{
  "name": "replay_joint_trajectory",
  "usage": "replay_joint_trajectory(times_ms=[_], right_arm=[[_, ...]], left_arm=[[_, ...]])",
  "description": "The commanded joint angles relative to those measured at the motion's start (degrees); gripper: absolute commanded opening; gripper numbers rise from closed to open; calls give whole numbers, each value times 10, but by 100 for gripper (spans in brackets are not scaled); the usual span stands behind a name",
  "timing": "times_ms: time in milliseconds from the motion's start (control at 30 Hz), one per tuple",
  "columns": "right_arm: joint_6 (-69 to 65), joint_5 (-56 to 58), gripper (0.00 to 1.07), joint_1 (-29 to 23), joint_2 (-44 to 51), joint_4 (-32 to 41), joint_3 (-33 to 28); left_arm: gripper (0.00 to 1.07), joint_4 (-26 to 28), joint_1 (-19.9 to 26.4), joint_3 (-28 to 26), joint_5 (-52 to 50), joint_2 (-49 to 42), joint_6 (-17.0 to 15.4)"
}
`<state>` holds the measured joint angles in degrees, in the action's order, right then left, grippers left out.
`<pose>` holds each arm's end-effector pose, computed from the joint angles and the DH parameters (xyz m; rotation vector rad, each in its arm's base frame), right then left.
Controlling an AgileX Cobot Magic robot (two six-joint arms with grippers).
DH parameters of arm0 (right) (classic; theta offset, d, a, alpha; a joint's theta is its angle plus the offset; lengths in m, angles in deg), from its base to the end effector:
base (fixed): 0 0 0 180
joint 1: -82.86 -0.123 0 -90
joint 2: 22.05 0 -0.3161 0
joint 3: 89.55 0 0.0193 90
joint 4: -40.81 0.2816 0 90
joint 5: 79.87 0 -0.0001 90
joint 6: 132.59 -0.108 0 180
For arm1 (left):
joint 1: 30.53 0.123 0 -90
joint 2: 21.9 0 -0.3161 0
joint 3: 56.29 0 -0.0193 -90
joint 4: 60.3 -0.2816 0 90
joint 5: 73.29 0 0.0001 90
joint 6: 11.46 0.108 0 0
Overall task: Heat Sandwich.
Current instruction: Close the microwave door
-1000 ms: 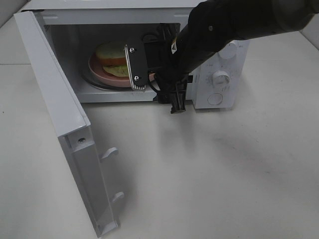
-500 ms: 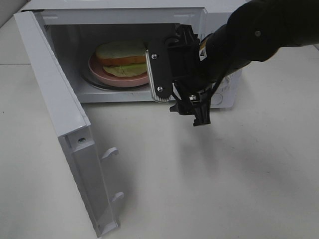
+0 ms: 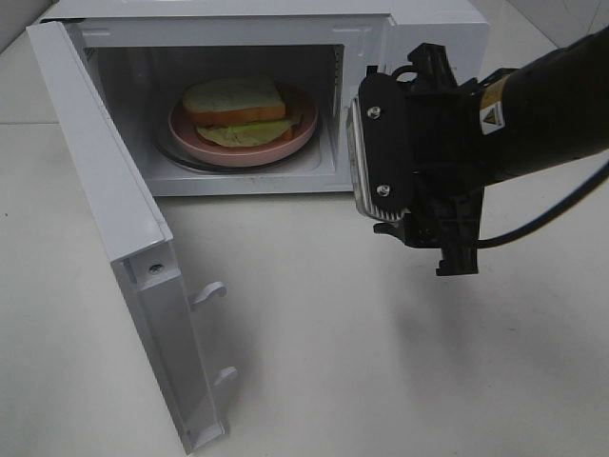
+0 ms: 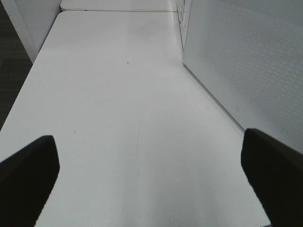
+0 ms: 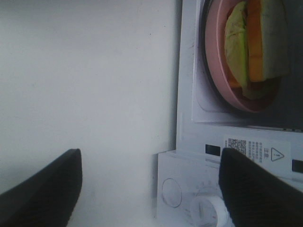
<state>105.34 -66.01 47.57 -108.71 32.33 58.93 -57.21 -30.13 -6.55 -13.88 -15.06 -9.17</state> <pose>0.2628 0.1813 0.2504 -1.7861 1.4841 -0.3155 0.0076 -0.0050 0.2845 0.0350 2.0231 -0.0346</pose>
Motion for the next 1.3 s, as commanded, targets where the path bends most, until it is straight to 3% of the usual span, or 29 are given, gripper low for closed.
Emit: replay_joint_trajectory(times_ms=[33,300,600,967,1300], right_arm=[[-25,15,76,0,43,2,-25],[-110,64,76,0,152,3,-74],[-222,146,76,0,248,3,-86],[-457,362,76,0,382,4,-86],[-540,511,76,0,436,5,-86]], left_arm=[[104,1,2,1,-1,-18,-1],[104,1,2,1,-1,-18,-1],[104,1,2,1,-1,-18,-1],[104,1,2,1,-1,-18,-1],[104,1,2,1,-1,-18,-1]])
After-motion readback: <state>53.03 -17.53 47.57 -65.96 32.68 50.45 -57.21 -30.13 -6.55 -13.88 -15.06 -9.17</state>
